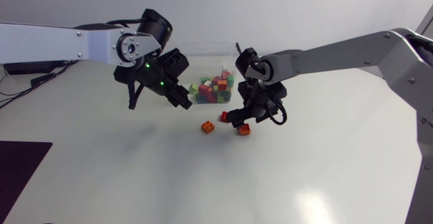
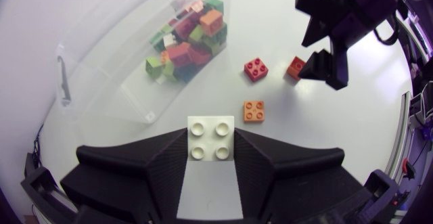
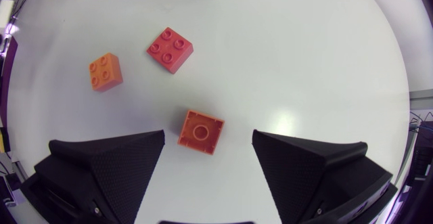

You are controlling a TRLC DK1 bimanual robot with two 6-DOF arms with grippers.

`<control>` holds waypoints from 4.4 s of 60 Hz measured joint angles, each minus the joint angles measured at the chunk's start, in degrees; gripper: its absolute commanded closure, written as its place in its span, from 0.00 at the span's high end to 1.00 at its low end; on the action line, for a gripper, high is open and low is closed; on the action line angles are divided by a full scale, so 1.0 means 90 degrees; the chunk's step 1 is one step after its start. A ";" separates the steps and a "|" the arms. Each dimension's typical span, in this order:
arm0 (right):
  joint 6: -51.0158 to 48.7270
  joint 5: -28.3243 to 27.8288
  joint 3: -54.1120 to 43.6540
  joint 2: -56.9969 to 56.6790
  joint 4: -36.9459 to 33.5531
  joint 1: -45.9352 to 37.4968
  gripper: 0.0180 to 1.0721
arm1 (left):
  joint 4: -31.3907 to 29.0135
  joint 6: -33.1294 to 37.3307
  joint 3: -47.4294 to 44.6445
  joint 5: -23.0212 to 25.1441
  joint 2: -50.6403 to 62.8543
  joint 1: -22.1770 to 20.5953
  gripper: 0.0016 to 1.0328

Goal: Place the duplo bricks in the container

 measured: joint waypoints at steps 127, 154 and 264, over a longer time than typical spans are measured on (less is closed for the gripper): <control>-0.0041 -0.0311 0.1834 -0.1195 0.0687 0.0219 0.29 | 0.2594 -0.0823 -0.0918 0.0682 -0.1154 0.0719 0.89; -0.0262 -0.0318 0.2815 -0.0160 0.1171 0.0287 0.29 | 0.2025 0.0180 -0.1804 0.1047 -0.1134 -0.0112 0.88; -0.1039 -0.1158 -0.1843 -0.2839 0.2404 -0.0668 0.95 | 0.0206 -0.0287 0.1212 -0.0039 0.2693 -0.0770 0.53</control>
